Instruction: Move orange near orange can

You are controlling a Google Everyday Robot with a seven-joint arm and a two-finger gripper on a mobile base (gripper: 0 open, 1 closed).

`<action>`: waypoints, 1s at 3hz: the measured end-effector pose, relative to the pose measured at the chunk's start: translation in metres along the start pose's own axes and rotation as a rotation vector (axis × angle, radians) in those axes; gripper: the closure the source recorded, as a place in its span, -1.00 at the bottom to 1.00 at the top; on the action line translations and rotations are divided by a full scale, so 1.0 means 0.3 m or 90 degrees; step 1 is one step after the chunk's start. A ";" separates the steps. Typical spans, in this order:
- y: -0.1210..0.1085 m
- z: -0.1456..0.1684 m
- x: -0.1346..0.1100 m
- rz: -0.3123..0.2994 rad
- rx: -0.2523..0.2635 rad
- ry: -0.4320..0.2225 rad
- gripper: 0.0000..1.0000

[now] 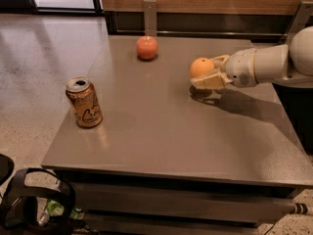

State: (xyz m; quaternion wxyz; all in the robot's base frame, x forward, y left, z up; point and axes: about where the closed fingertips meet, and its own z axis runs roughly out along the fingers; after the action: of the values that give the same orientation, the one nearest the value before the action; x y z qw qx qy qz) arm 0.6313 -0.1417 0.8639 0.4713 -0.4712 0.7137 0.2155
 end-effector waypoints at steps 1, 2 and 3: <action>0.148 0.055 -0.027 -0.015 -0.037 -0.015 1.00; 0.298 0.115 -0.059 -0.032 -0.090 -0.023 1.00; 0.442 0.175 -0.110 -0.053 -0.154 -0.029 1.00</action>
Offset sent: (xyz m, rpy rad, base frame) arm -0.1037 0.1248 -0.0211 0.0316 0.0340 0.2741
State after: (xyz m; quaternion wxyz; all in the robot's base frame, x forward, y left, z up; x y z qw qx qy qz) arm 0.5434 -0.0251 0.8503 0.4355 -0.5491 0.6515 0.2906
